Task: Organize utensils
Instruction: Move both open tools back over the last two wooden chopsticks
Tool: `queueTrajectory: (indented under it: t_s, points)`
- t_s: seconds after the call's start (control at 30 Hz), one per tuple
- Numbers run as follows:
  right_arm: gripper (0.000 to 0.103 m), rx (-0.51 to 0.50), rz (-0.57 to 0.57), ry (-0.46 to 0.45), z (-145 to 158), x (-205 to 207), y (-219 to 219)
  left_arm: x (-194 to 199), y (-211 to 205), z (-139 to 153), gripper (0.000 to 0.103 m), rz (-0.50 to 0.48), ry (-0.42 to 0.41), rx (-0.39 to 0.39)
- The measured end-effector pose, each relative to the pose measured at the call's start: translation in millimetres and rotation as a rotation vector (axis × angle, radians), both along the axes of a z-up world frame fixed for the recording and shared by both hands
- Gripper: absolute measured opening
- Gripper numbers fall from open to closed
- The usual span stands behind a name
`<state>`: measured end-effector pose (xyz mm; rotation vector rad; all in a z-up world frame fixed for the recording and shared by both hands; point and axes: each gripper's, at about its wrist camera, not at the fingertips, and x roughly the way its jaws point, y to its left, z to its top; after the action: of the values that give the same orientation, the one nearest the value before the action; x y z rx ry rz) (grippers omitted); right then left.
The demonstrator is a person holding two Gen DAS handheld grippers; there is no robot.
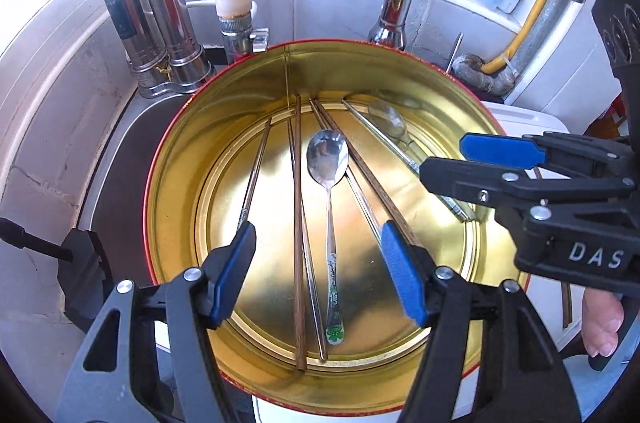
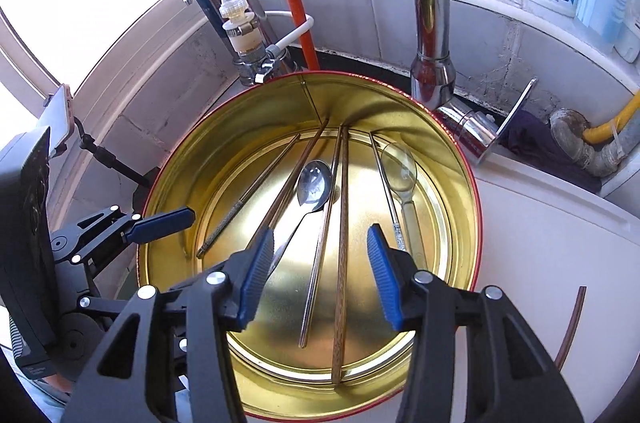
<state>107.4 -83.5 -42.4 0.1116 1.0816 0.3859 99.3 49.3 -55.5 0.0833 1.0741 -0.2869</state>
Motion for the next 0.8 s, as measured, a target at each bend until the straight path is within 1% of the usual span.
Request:
queueTrajectory:
  t_s: [0.03, 0.1, 0.13, 0.2, 0.33, 0.43, 0.57, 0.8]
  points:
    - [0.069, 0.019, -0.02, -0.028, 6, -6, -6, -6, 1, 6, 0.065, 0.001, -0.026, -0.018]
    - [0.079, 0.045, -0.067, -0.077, 17, -21, -22, -17, 2, 19, 0.073, -0.003, -0.071, -0.058]
    - [0.082, 0.053, -0.09, -0.093, 21, -28, -29, -22, 2, 24, 0.074, -0.007, -0.09, -0.075]
    - [0.09, 0.068, -0.134, -0.116, 28, -41, -46, -32, -3, 33, 0.079, -0.021, -0.112, -0.096]
    - [0.092, 0.071, -0.217, -0.139, 35, -66, -79, -48, -20, 44, 0.079, -0.066, -0.13, -0.119]
    - [0.092, 0.056, -0.283, -0.139, 34, -85, -101, -58, -39, 46, 0.079, -0.107, -0.123, -0.135]
    - [0.092, 0.04, -0.37, -0.133, 32, -113, -134, -70, -71, 44, 0.079, -0.187, -0.109, -0.151]
    - [0.092, 0.02, -0.511, -0.106, 24, -152, -189, -89, -137, 35, 0.079, -0.334, -0.066, -0.145]
